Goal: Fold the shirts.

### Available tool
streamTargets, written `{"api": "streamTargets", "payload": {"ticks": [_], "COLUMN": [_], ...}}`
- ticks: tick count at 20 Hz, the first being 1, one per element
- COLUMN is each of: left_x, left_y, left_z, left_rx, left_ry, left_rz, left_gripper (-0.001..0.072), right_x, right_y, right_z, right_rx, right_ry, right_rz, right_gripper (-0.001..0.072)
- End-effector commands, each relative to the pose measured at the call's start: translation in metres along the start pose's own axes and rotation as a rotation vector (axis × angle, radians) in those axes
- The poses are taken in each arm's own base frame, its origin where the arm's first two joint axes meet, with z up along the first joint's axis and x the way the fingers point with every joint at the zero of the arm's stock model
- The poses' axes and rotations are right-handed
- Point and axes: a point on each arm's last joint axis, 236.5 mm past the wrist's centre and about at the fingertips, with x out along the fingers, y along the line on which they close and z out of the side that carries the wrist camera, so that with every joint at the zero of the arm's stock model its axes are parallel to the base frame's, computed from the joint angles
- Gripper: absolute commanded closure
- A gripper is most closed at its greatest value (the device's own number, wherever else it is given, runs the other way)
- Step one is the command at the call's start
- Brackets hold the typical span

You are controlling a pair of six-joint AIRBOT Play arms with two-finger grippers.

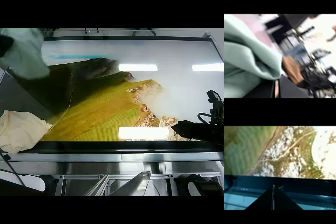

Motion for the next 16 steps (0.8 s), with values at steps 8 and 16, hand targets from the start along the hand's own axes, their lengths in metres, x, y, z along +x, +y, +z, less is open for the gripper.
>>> {"api": "streamTargets", "payload": {"ticks": [8, 16], "left_x": [0.215, 0.188], "left_y": [-0.008, 0.063], "left_z": [-0.163, -0.215], "left_rx": [-0.052, -0.265], "left_ry": [0.536, 0.653], "left_rz": [0.125, 0.244], "left_gripper": [0.0688, -0.0012], "right_x": [0.000, 0.006], "right_y": [-0.003, 0.016], "right_z": [0.003, -0.003], "right_rx": [-0.004, 0.036], "right_ry": [-0.012, 0.026], "right_rz": [-0.012, 0.077], "right_gripper": [0.0691, 0.0210]}}
